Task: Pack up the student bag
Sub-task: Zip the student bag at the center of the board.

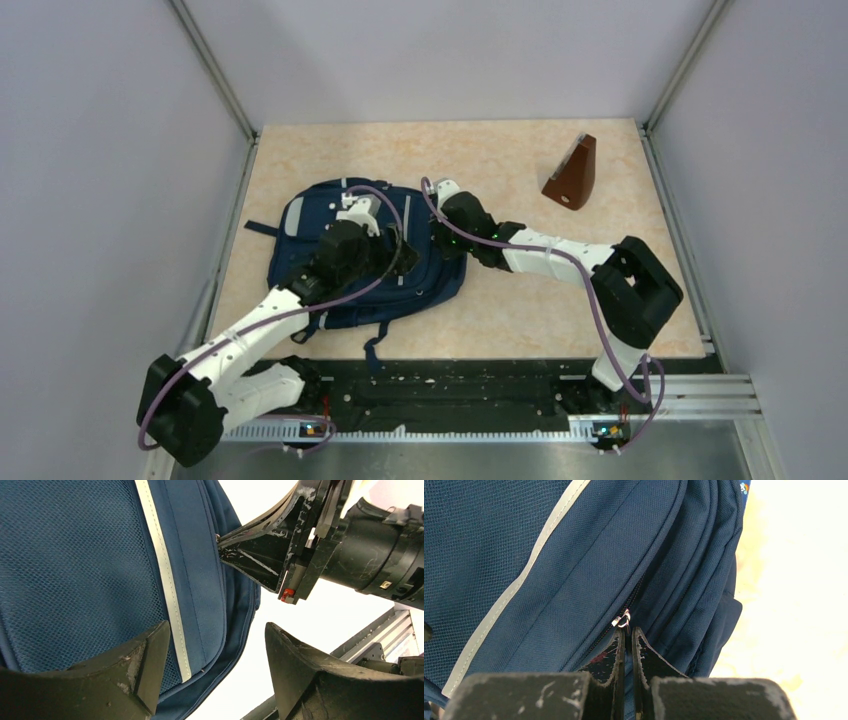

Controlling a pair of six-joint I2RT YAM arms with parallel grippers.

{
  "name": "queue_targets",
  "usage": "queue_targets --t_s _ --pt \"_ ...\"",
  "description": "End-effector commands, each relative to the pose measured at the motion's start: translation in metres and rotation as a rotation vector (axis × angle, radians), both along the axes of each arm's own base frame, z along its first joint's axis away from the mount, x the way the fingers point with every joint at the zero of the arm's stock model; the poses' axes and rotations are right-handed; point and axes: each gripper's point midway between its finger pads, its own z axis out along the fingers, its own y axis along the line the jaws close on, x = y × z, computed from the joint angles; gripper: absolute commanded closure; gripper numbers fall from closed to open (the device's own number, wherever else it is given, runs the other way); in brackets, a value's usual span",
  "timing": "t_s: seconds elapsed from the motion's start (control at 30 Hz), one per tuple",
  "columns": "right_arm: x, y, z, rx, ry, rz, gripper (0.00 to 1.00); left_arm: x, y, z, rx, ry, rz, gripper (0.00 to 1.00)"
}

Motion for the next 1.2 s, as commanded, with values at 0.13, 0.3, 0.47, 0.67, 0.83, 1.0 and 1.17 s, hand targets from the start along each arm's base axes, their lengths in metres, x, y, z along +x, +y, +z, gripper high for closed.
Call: queue_targets --t_s 0.13,0.3,0.47,0.67,0.83,1.0,1.17 --pt "0.012 -0.012 0.021 0.034 -0.041 -0.052 1.0 0.007 -0.009 -0.004 -0.003 -0.002 0.008 0.27" --pt "0.012 -0.013 0.021 0.033 -0.04 -0.053 1.0 0.01 -0.006 -0.018 0.033 0.025 0.028 0.3" --pt "0.012 -0.013 0.022 0.033 -0.041 -0.055 1.0 0.014 -0.003 -0.027 0.076 0.024 0.036 0.33" --pt "0.012 -0.014 0.02 0.029 -0.04 -0.059 1.0 0.017 -0.006 -0.039 0.138 0.06 0.002 0.45" --pt "0.012 -0.015 0.019 0.026 -0.038 -0.064 1.0 0.019 -0.014 -0.04 0.139 0.061 -0.021 0.54" --pt "0.013 -0.017 0.018 0.015 -0.041 -0.069 1.0 0.021 -0.014 -0.043 0.159 0.06 -0.022 0.69" --pt "0.015 -0.021 0.016 -0.013 -0.055 -0.072 1.0 0.021 -0.004 -0.045 0.202 0.071 0.008 1.0"
